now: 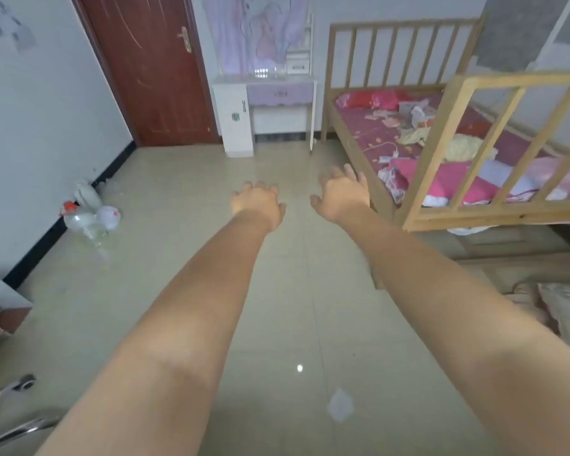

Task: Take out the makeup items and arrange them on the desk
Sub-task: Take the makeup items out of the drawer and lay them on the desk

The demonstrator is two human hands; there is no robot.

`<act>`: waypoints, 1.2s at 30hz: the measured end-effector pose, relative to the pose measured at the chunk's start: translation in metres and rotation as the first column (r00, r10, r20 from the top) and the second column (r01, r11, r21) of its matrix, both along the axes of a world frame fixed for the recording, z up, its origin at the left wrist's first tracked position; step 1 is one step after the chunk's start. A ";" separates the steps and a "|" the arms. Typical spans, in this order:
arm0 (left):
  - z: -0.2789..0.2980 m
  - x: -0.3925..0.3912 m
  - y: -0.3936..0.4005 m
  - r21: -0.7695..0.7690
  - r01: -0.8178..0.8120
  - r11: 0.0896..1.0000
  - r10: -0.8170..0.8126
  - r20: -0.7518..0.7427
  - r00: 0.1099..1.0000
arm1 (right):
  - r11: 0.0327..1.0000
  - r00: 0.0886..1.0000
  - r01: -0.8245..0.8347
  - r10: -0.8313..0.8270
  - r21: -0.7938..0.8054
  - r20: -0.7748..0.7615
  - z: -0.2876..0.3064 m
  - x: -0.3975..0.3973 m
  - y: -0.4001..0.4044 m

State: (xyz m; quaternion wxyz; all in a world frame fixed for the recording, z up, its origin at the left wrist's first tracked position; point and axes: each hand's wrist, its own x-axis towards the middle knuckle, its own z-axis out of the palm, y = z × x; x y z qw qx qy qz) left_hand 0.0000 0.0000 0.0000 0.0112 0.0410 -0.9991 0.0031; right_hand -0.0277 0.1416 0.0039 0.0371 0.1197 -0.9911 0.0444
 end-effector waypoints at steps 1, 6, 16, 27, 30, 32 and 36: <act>-0.009 -0.007 -0.003 -0.007 -0.013 1.000 0.013 0.054 0.998 | 1.000 0.999 0.013 -0.014 0.029 0.044 -0.010 -0.006 -0.005; -0.064 -0.078 -0.024 0.009 0.006 1.000 -0.007 0.161 0.987 | 0.998 0.982 -0.010 -0.002 0.064 0.191 -0.069 -0.078 -0.021; -0.082 -0.327 -0.063 0.013 -0.015 1.000 0.012 0.182 0.983 | 0.997 0.962 -0.057 0.038 0.062 0.271 -0.092 -0.333 -0.057; -0.086 -0.610 -0.145 -0.009 -0.032 0.999 0.033 0.157 0.987 | 0.994 0.976 -0.072 0.053 0.081 0.212 -0.092 -0.627 -0.133; -0.073 -0.703 -0.176 -0.039 -0.022 0.999 0.027 0.145 0.989 | 0.996 0.984 -0.052 0.038 0.075 0.174 -0.079 -0.717 -0.158; -0.064 -0.768 -0.194 -0.048 -0.006 0.999 0.012 0.129 0.992 | 0.997 0.986 -0.040 0.028 0.067 0.164 -0.070 -0.779 -0.171; -0.059 -0.883 -0.217 -0.050 0.006 0.999 0.000 0.129 0.992 | 0.999 0.987 -0.021 0.013 0.043 0.162 -0.061 -0.893 -0.187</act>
